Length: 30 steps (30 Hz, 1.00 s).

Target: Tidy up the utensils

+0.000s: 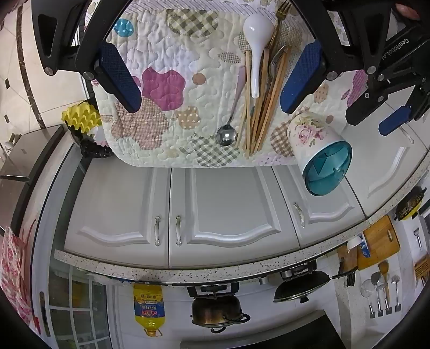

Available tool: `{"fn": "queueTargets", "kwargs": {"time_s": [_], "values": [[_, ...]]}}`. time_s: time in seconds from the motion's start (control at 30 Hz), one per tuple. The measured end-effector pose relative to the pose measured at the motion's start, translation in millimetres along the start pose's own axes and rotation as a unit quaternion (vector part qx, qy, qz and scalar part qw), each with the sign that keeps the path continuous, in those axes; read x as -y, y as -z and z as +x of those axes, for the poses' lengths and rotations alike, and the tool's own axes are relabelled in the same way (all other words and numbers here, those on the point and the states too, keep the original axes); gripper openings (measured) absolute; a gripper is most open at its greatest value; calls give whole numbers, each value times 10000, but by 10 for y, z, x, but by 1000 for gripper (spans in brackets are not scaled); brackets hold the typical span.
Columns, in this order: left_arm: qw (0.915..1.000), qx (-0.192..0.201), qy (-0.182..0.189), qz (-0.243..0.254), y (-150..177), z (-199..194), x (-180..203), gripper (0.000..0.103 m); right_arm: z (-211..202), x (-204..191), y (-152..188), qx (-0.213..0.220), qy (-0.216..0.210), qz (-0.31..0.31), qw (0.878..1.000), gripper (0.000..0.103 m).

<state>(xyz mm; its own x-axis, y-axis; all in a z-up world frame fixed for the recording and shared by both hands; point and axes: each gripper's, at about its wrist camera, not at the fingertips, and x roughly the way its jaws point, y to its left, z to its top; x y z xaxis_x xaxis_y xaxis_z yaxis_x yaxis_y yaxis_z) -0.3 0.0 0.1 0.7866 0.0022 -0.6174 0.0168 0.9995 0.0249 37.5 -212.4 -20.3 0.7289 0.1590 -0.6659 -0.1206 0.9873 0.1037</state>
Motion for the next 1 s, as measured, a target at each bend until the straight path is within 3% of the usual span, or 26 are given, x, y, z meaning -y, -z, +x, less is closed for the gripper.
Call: {"fn": "queueTargets", "kwargs": {"time_s": [1.0], "values": [[9991,-314,218,-194,15,149,-31,85,10,-53,-29,59,129,-230,9996,103]]}}
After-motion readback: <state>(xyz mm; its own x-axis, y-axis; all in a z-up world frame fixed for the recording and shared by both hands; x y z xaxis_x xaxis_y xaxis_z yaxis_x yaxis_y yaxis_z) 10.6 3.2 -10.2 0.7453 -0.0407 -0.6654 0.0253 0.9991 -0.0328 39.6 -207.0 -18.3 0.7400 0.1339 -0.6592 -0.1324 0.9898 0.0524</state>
